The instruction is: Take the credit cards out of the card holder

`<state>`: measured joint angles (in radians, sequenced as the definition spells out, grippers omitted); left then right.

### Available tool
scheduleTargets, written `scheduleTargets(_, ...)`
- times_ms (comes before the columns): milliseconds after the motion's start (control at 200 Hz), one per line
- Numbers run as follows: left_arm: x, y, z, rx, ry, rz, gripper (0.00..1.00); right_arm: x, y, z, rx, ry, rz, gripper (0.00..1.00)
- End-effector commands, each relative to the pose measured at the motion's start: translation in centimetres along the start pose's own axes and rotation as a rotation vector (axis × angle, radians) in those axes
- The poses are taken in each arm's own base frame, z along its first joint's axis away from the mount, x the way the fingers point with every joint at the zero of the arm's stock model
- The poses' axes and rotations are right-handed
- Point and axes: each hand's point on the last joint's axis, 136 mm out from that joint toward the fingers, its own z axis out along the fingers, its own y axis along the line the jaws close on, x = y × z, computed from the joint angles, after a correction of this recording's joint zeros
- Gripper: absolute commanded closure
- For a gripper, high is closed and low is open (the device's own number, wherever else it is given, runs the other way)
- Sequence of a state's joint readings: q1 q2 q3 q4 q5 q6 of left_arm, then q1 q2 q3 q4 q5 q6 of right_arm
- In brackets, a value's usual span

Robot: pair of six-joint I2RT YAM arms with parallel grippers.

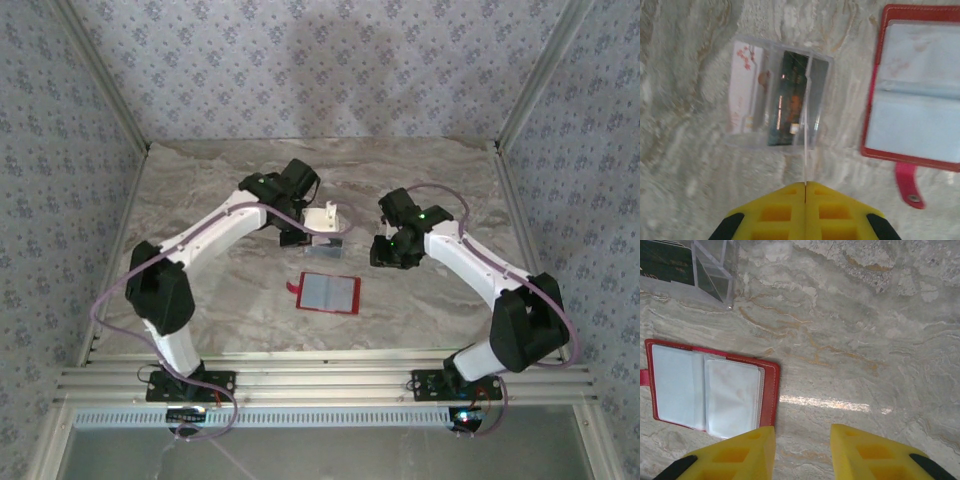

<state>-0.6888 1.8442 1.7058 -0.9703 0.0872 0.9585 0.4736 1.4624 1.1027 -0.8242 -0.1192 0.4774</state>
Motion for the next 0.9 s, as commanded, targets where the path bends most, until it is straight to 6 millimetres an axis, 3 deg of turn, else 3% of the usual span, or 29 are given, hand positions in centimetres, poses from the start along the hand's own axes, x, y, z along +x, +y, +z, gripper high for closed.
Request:
scheduleTargets(0,-0.5,1.7,0.0,-0.003,0.015,0.179,1.0,1.0,-0.6,-0.4,0.001,0.02,-0.003,0.65)
scheduleTargets(320,-1.8,4.9,1.8,-0.03,0.021,0.266,1.0,1.4,-1.5,-0.2,0.005,0.026,0.024,0.65)
scheduleTargets(894,-1.2,4.2,7.0,0.103,0.069,0.276,1.0,1.6,-2.4,0.4,-0.003,0.04,0.054,0.65)
